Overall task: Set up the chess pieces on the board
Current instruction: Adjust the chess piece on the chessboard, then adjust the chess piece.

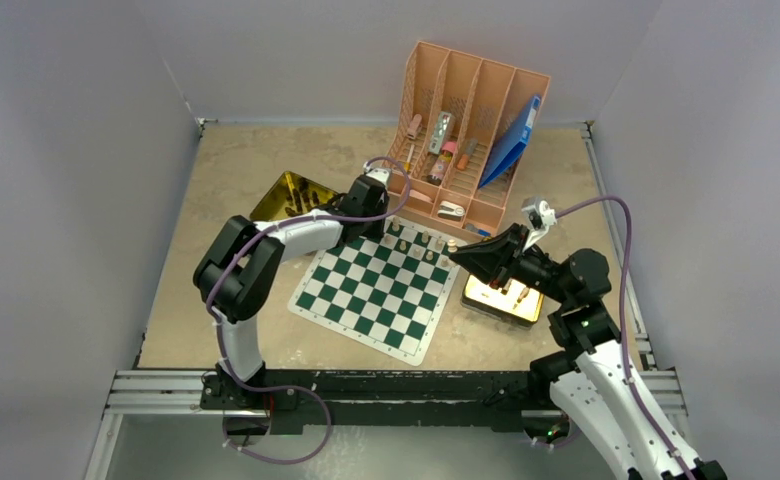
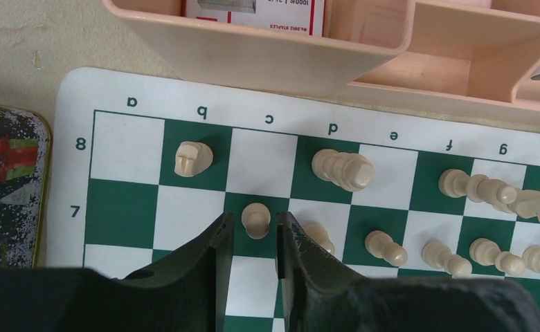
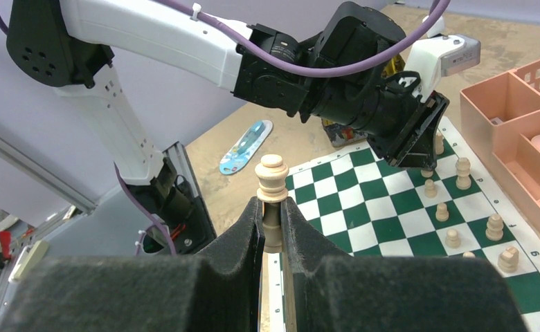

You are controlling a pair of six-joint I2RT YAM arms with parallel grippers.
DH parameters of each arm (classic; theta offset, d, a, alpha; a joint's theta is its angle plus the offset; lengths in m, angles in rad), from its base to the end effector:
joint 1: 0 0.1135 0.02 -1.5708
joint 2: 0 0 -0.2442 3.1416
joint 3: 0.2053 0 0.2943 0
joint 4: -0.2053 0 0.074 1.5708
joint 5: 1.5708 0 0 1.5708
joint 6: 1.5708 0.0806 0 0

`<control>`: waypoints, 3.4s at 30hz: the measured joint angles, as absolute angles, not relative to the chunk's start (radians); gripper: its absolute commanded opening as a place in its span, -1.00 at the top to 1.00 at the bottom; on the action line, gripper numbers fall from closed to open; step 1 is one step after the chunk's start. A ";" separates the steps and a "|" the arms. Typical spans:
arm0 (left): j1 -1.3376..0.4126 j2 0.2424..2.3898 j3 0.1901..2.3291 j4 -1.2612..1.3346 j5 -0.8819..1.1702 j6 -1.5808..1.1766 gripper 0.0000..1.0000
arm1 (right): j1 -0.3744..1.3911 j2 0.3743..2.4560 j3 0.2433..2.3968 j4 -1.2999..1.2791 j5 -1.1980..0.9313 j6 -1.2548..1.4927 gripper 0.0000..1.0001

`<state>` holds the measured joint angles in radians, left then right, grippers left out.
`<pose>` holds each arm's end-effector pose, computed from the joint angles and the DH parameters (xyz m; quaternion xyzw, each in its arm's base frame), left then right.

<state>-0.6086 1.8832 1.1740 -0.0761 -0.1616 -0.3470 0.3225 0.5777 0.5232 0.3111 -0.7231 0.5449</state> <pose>0.3859 -0.2531 0.0952 0.0895 0.9170 -0.1092 0.3730 0.2073 0.1255 0.3252 -0.2149 0.5989 0.5073 0.5812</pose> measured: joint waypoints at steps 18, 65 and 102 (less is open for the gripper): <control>-0.609 1.885 1.181 -0.097 -0.159 -0.329 0.75 | 0.323 0.596 0.523 0.320 -0.724 0.542 0.83; -0.607 1.149 0.786 0.430 0.749 -0.707 0.01 | 0.323 0.871 0.375 0.931 -0.619 1.072 0.85; -0.782 1.442 0.875 0.873 0.719 -0.967 0.26 | 0.323 0.804 0.365 1.100 -0.612 1.257 0.85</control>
